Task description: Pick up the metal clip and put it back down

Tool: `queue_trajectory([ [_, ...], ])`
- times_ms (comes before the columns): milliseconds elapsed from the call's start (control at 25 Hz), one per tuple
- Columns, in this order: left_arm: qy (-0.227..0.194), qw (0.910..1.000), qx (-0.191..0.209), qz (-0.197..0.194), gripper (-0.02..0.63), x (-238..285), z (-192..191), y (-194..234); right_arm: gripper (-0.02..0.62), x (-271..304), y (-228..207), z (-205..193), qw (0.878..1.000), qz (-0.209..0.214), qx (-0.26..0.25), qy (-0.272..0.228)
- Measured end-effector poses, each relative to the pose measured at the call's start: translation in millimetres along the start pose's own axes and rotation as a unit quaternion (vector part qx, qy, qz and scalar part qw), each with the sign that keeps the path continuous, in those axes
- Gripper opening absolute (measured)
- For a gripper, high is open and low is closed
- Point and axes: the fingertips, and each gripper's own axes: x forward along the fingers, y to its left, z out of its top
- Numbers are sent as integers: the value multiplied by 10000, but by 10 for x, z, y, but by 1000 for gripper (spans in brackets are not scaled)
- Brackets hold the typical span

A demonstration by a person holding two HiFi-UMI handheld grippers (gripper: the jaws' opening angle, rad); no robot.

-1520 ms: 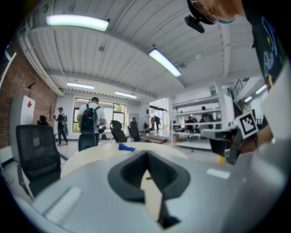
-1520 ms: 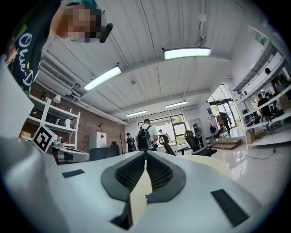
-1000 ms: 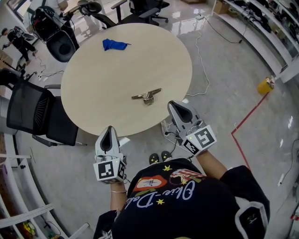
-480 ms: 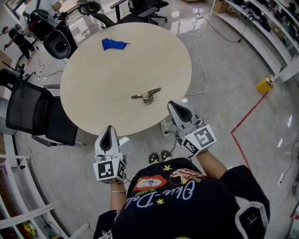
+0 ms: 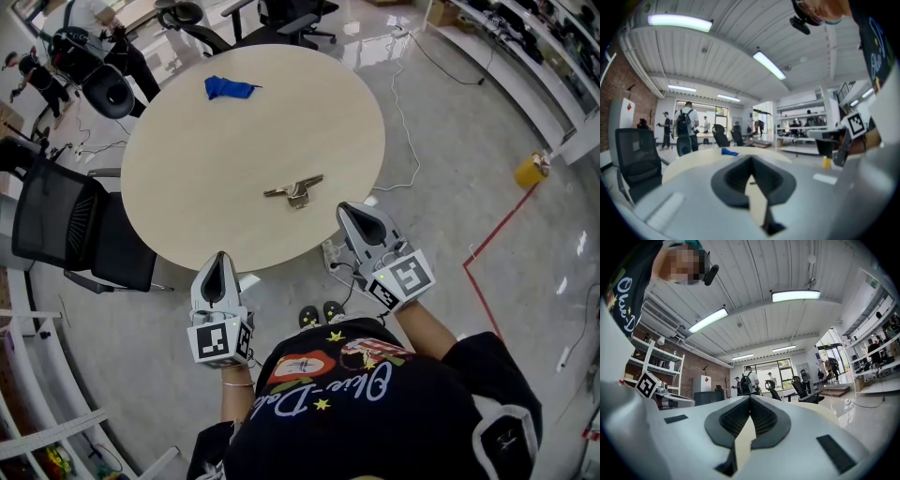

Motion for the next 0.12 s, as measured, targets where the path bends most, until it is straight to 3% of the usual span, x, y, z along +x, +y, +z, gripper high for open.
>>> queue_trajectory([
  [120,-3,10000,1,-19,-2,-8,-8,0,14,-8,6,-6,10000,-8,-17,10],
])
